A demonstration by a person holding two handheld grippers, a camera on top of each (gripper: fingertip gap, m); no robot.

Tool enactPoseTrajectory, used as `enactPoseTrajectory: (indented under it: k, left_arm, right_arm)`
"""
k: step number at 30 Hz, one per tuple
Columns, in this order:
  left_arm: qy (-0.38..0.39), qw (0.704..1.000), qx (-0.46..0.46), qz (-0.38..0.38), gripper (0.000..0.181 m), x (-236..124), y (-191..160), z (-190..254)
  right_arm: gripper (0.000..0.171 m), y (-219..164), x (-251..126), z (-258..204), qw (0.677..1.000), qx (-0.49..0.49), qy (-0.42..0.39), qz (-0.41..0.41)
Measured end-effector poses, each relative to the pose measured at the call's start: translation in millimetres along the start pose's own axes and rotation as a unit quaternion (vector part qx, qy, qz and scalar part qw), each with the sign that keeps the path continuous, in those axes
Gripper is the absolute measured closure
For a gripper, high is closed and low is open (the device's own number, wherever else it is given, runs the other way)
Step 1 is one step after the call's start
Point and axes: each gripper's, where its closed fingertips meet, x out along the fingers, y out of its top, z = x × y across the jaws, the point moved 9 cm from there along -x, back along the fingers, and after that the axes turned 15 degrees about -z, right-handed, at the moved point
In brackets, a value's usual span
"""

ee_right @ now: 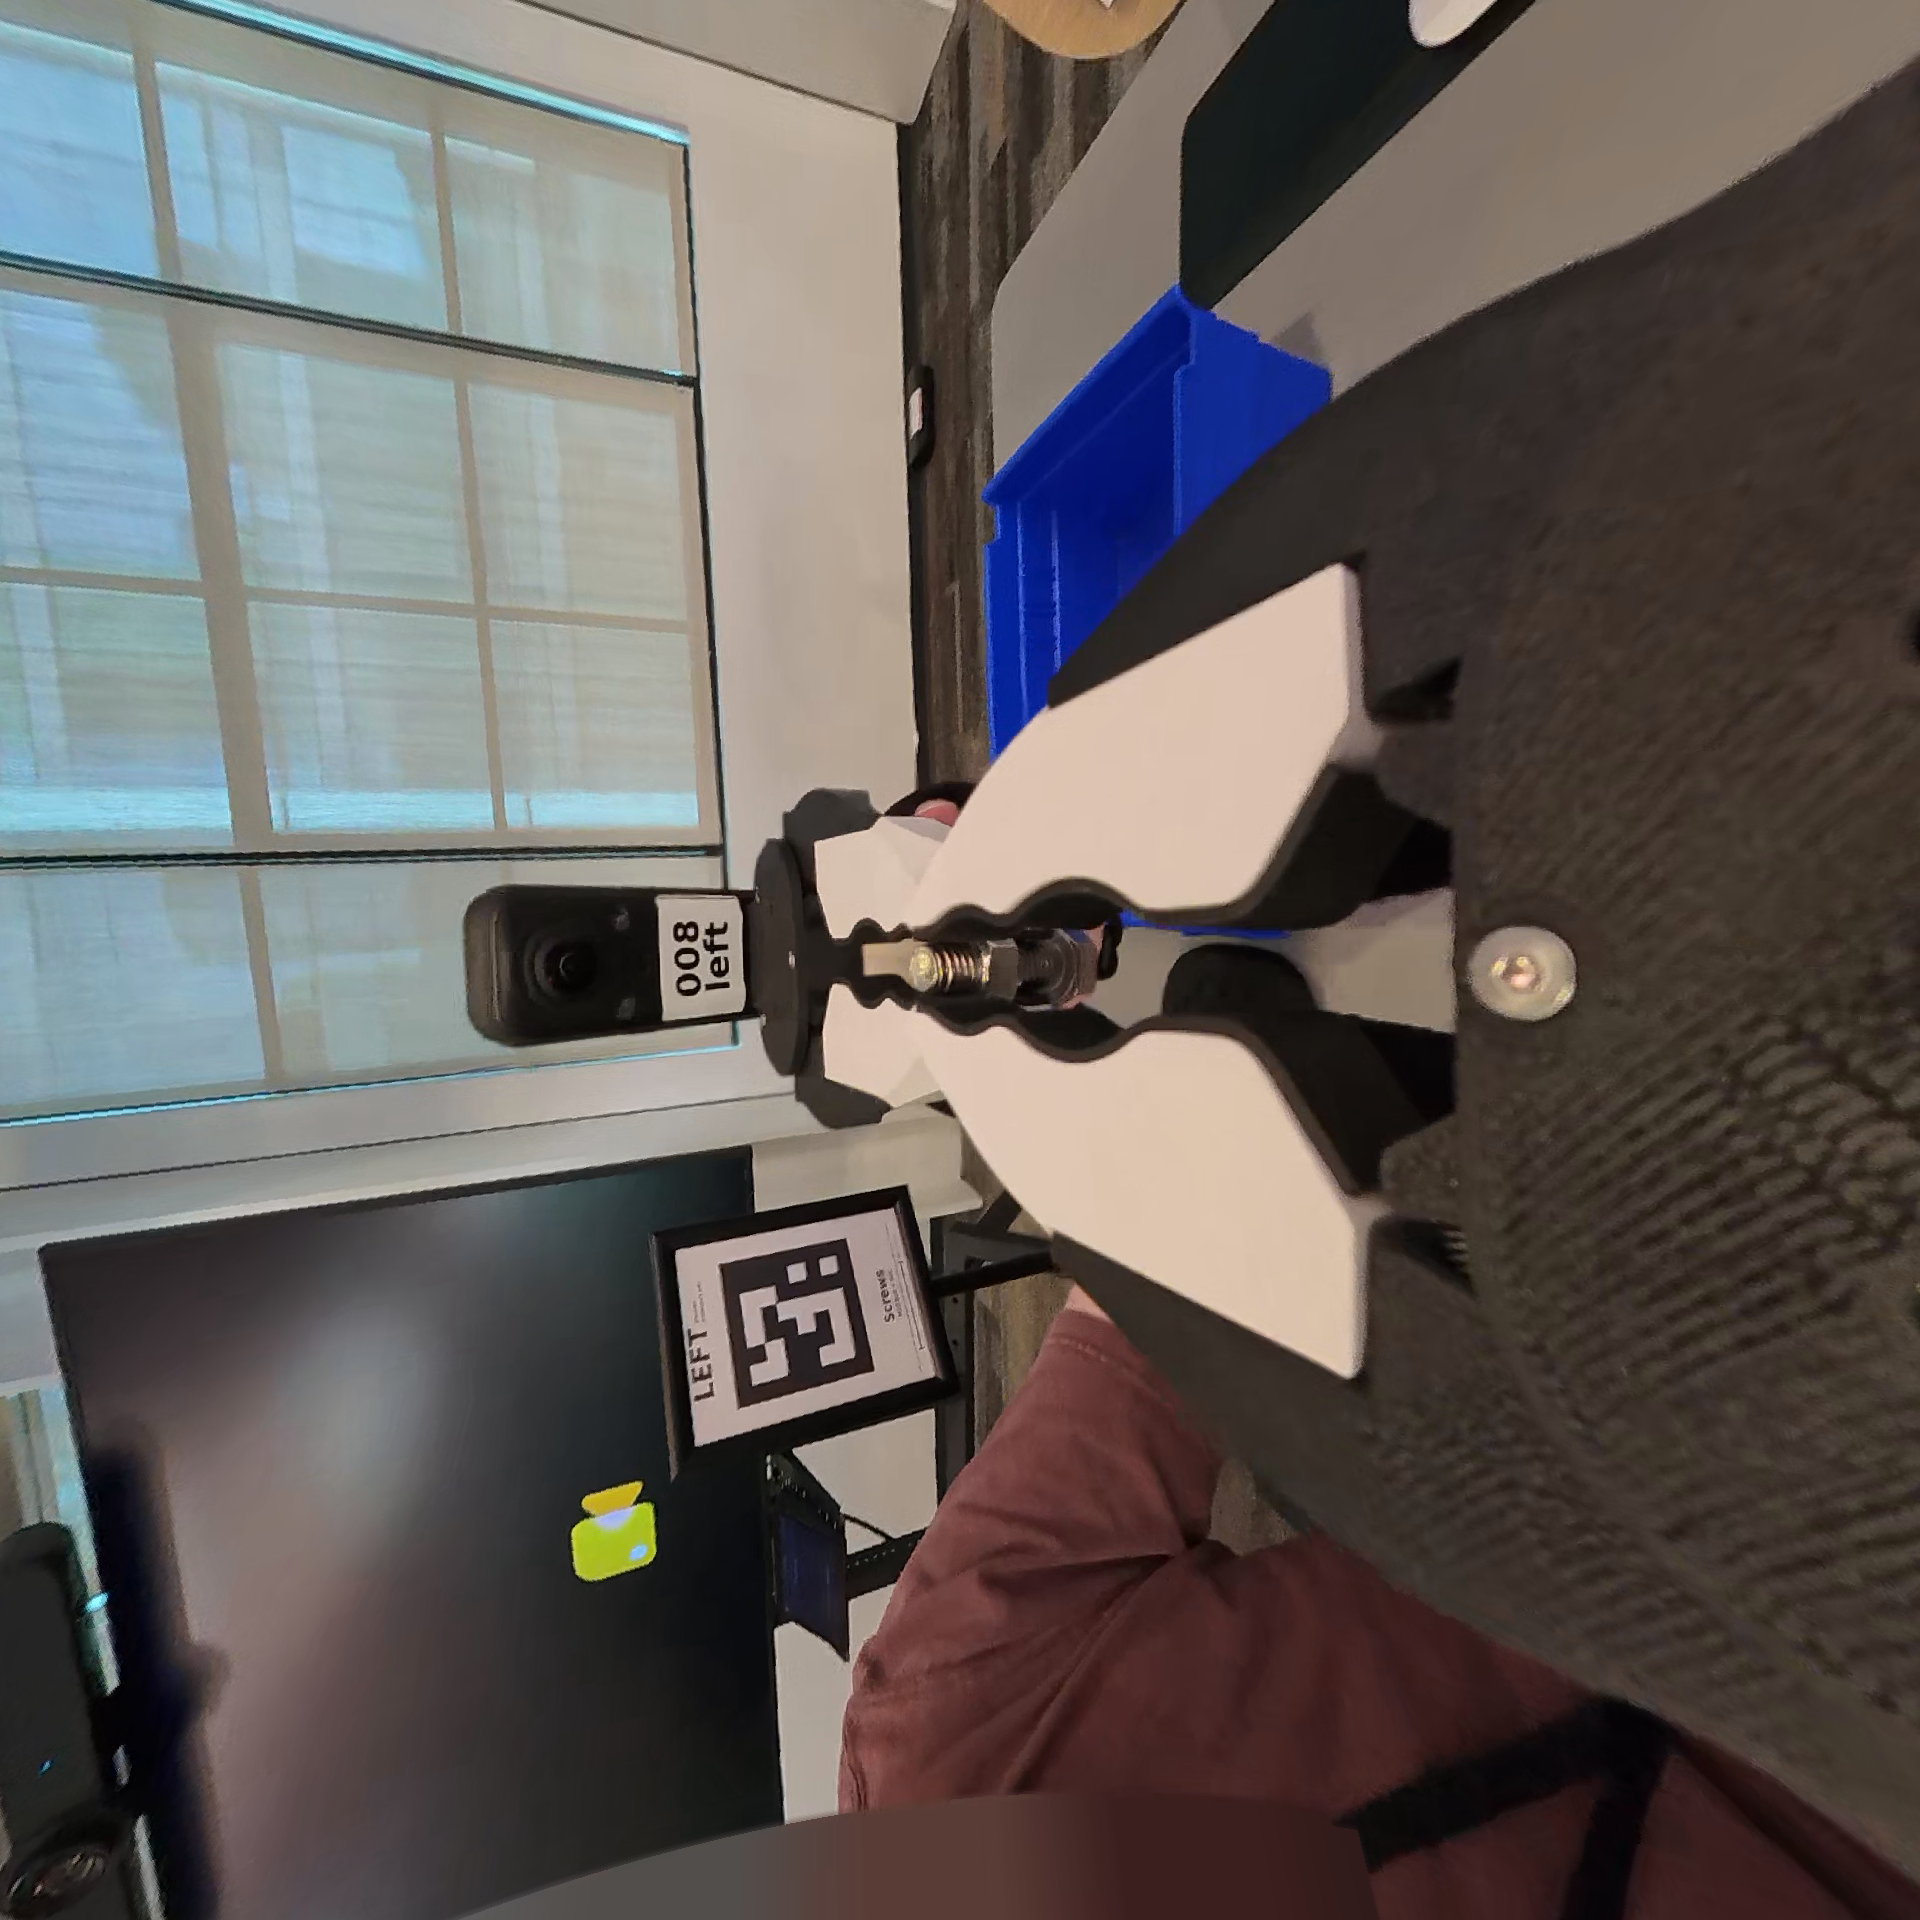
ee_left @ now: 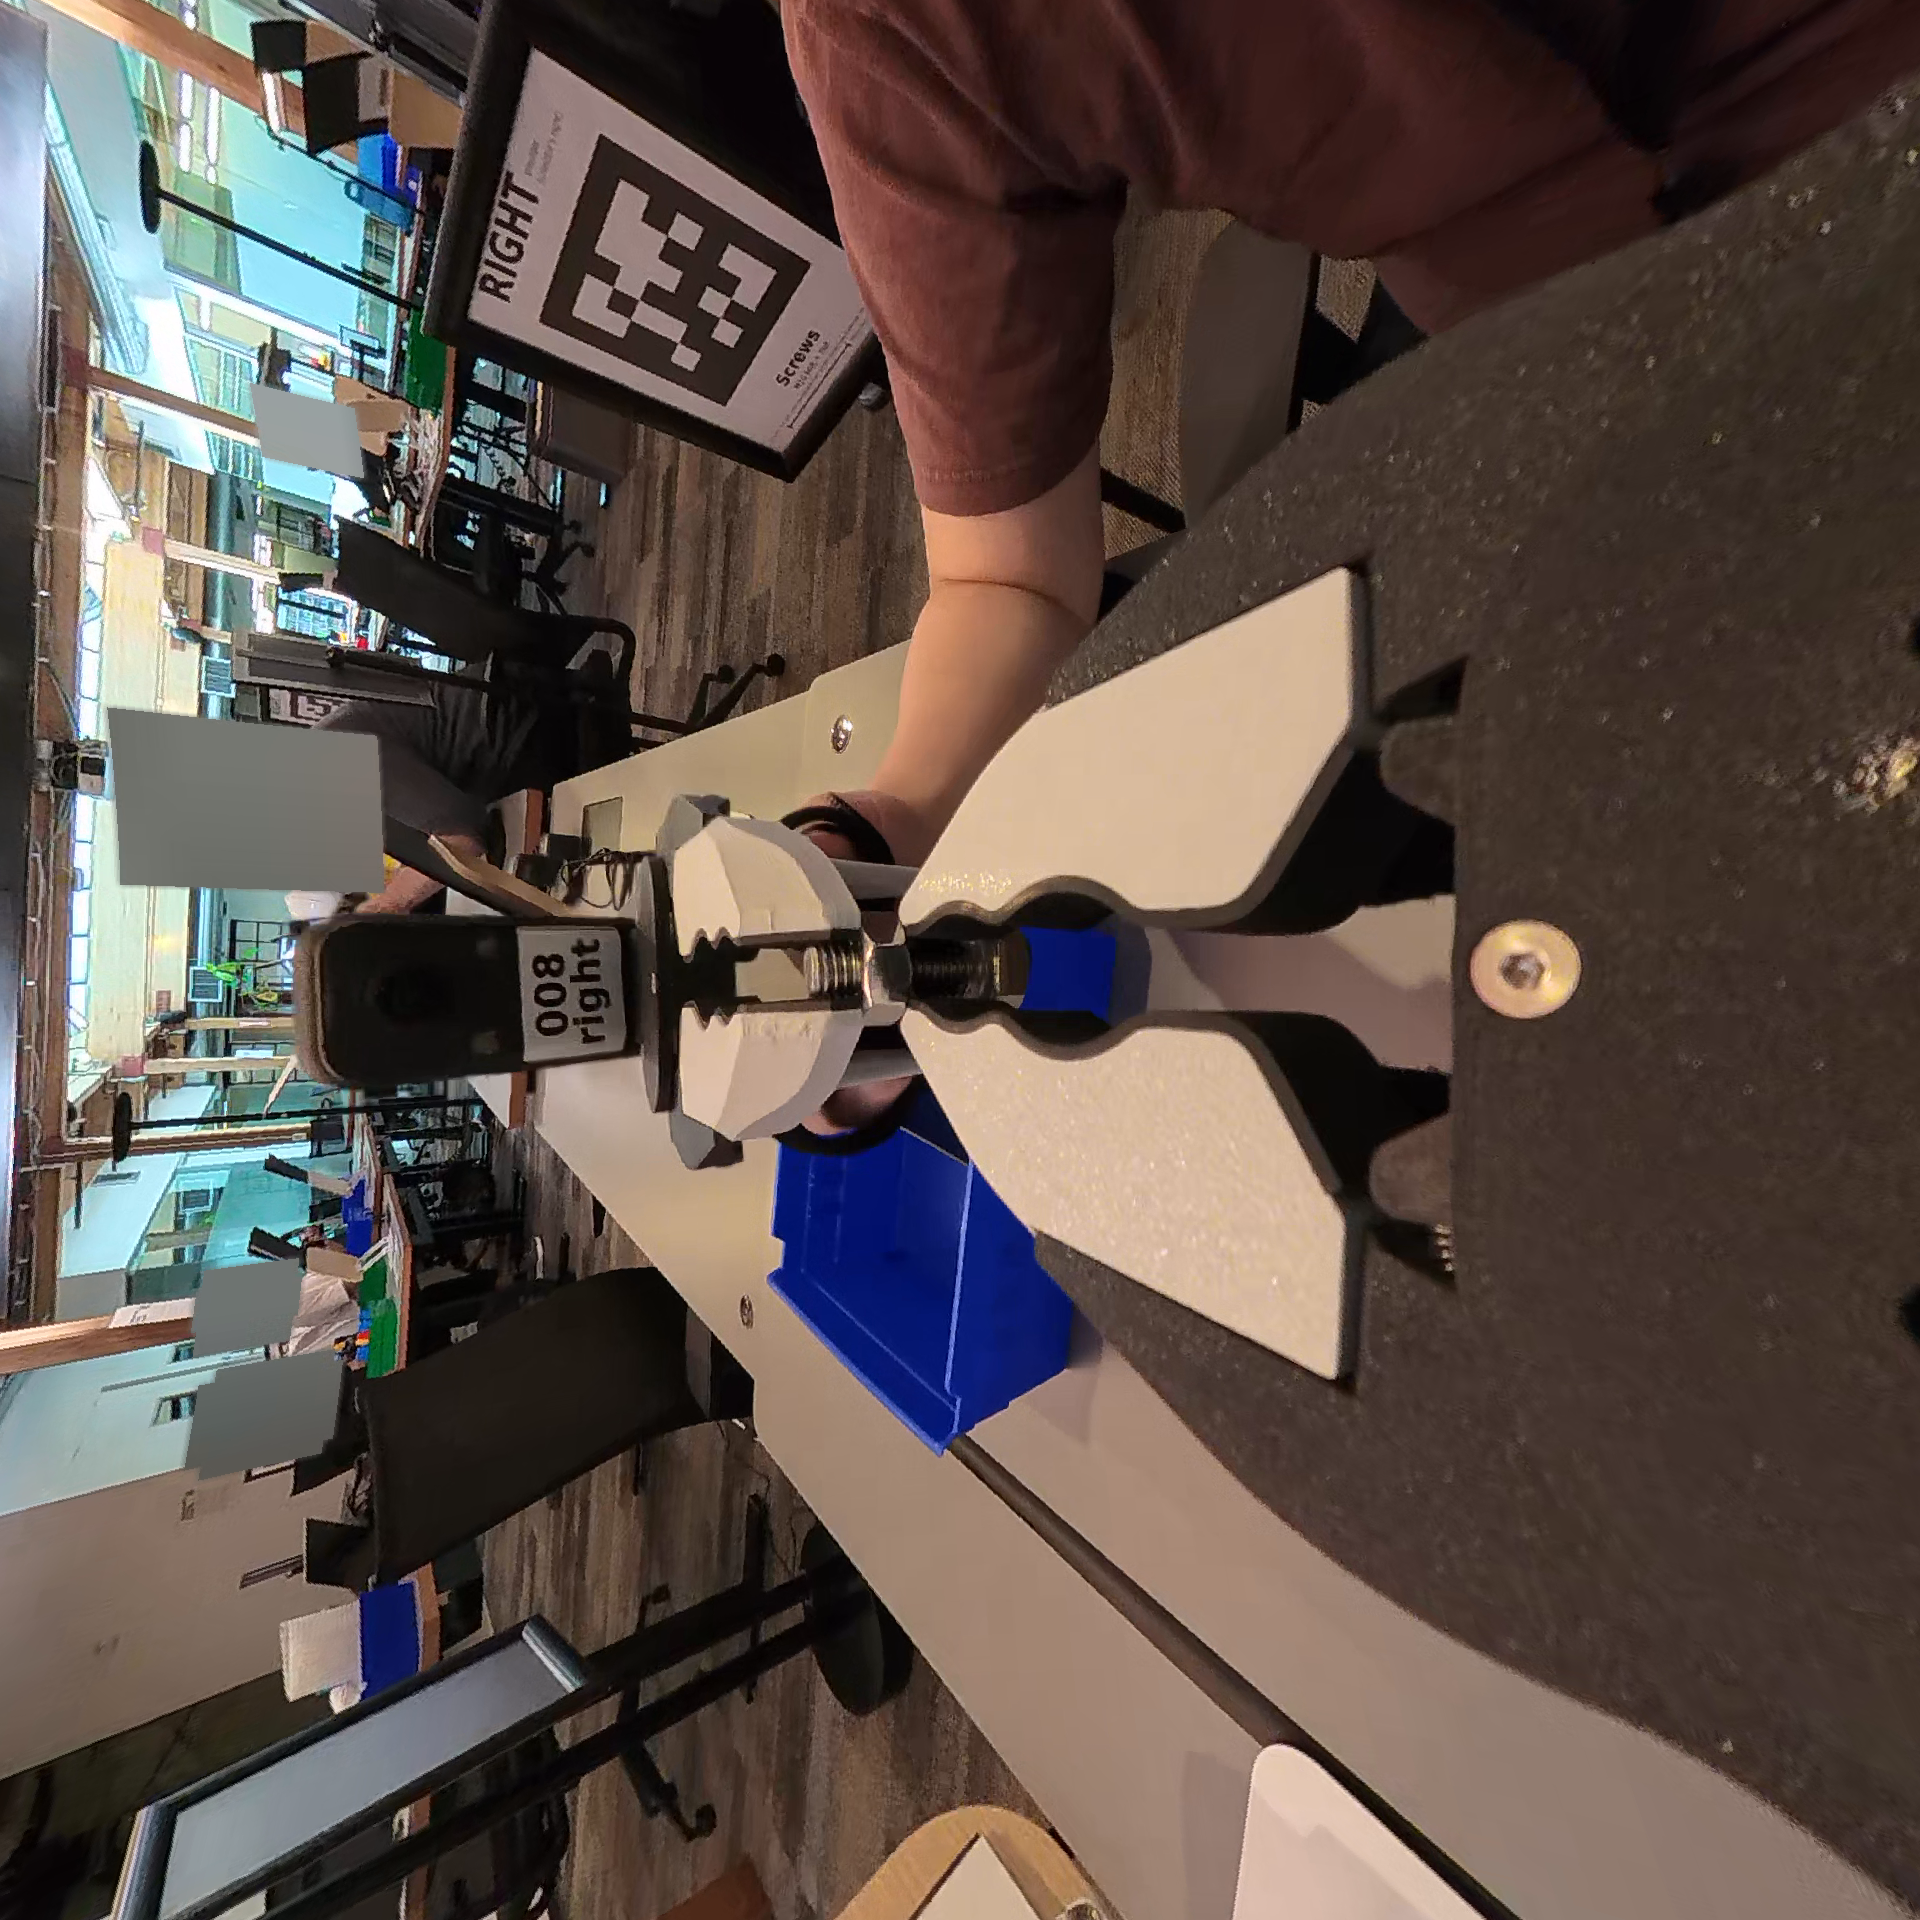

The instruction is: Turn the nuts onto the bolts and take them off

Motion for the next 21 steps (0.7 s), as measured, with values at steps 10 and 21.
enactPoseTrajectory:
  k: [10,21]
  left_arm:
    - [-0.047,0.996,-0.022,-0.077,0.125,0.1,0.8,-5.8]
    - [0.088,0.993,0.072,-0.003,0.137,8.2,1.8,3.3]
  right_arm:
    - [0.161,16.3,-0.5,-11.3,0.995,-0.026,-0.072,-0.066]
    - [0.161,26.6,7.9,-18.4,0.988,-0.076,-0.128,-0.04]
